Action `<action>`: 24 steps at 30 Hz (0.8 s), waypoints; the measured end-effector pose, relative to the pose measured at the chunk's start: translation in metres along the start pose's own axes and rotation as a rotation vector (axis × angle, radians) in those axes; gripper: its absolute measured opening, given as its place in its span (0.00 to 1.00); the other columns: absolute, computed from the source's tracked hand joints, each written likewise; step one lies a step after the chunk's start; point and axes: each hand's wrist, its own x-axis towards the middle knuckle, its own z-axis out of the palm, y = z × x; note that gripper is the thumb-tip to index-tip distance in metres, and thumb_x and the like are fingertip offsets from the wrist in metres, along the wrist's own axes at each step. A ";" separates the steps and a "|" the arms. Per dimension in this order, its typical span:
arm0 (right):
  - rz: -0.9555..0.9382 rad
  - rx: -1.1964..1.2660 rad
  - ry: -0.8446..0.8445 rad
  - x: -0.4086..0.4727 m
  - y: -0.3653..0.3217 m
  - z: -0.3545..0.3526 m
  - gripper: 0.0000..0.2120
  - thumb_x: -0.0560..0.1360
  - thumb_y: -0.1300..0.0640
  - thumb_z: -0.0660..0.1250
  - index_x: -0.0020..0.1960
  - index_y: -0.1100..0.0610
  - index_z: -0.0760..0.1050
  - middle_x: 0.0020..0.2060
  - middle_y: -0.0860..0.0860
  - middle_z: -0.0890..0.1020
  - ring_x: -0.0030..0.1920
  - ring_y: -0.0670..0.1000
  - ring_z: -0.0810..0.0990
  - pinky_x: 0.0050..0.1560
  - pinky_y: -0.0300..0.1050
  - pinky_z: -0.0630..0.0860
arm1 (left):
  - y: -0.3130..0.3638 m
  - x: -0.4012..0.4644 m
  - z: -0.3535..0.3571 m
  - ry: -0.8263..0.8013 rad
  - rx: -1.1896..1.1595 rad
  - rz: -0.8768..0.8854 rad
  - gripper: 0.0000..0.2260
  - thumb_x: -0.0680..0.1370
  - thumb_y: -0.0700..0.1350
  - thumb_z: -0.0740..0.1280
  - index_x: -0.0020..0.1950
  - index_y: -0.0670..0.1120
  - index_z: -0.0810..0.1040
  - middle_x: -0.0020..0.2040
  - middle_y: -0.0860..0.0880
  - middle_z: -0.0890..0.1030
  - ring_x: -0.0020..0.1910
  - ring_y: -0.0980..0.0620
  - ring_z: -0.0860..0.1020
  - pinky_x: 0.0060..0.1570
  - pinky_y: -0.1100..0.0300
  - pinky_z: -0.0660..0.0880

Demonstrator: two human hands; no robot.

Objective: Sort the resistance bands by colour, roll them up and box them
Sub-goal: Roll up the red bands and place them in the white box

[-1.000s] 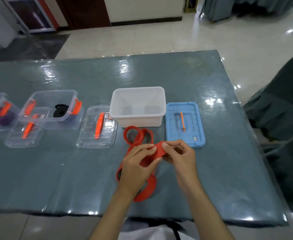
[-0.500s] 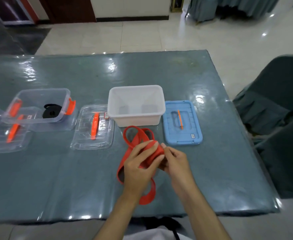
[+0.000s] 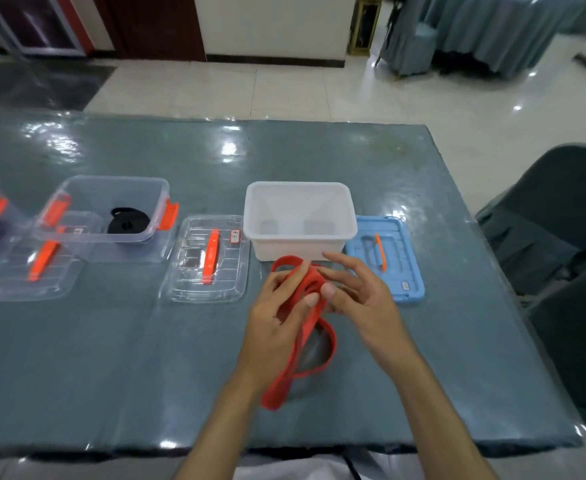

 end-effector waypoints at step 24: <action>-0.146 0.402 0.154 0.032 -0.039 0.061 0.15 0.68 0.67 0.78 0.53 0.60 0.79 0.41 0.53 0.87 0.42 0.50 0.86 0.44 0.45 0.84 | 0.041 0.053 -0.035 0.244 -0.461 -0.009 0.11 0.70 0.36 0.80 0.46 0.42 0.80 0.58 0.48 0.87 0.61 0.49 0.84 0.59 0.60 0.78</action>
